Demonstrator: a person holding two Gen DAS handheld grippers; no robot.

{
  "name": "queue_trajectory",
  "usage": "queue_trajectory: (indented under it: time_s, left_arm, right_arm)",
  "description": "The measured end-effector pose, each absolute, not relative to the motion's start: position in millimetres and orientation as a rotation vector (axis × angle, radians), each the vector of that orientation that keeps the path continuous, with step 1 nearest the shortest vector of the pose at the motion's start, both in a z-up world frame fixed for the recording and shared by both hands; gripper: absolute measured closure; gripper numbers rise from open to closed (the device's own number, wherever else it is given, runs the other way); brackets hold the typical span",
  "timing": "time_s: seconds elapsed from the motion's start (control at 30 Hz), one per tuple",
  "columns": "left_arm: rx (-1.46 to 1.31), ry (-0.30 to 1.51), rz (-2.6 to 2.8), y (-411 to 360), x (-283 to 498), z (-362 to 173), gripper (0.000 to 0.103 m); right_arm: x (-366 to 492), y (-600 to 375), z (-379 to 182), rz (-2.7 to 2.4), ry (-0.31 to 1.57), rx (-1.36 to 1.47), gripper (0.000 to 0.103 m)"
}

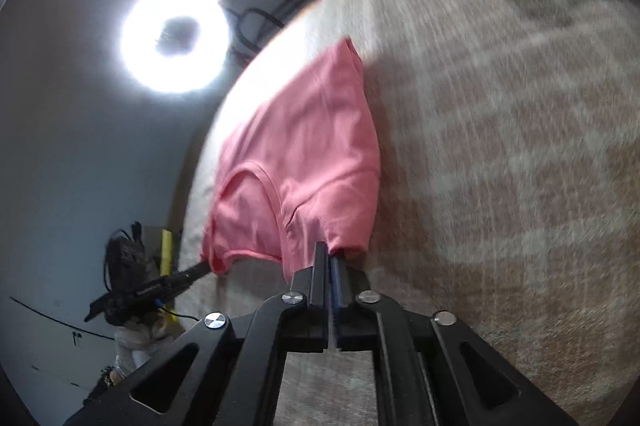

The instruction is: Fold small clothes

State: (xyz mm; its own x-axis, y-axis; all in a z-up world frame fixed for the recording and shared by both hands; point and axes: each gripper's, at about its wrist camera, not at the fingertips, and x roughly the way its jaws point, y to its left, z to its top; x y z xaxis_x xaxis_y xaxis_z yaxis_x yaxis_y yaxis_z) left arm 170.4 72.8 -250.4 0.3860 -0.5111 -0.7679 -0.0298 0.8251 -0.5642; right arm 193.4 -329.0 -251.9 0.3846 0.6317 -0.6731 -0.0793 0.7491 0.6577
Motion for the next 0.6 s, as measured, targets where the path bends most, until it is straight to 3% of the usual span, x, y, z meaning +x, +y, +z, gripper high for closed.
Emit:
queue_trajectory:
  time_s: [0.07,0.1,0.13,0.17,0.27,0.33,0.47,0.6]
  left_arm:
    - [-0.554,1.122,-0.319,74,170,-245,0.103]
    - [-0.571,1.121,-0.319,77,170,-245,0.103]
    - [-0.595,1.126,-0.316,79,172,-248,0.103]
    - [-0.605,1.130,-0.313,78,173,-250,0.103]
    - [-0.617,1.145,-0.328,77,177,-255,0.103]
    - [-0.605,1.137,-0.336,70,177,-249,0.103]
    - [-0.503,1.103,-0.349,63,170,-230,0.103]
    - [-0.384,1.177,-0.306,55,171,-244,0.103]
  right_arm:
    - [193,-329,-252,0.508,1.100,0.611,0.073]
    - [194,-328,-251,0.510,1.095,0.618,0.055]
    - [192,-336,-252,0.508,1.089,0.621,0.054]
    - [192,-331,-254,0.520,1.099,0.617,0.055]
    - [197,-322,-262,0.536,1.135,0.614,0.076]
    - [198,-315,-266,0.540,1.149,0.604,0.102]
    - [198,-325,-249,0.565,1.082,0.660,0.103]
    - [190,-331,-243,0.566,1.089,0.622,0.103]
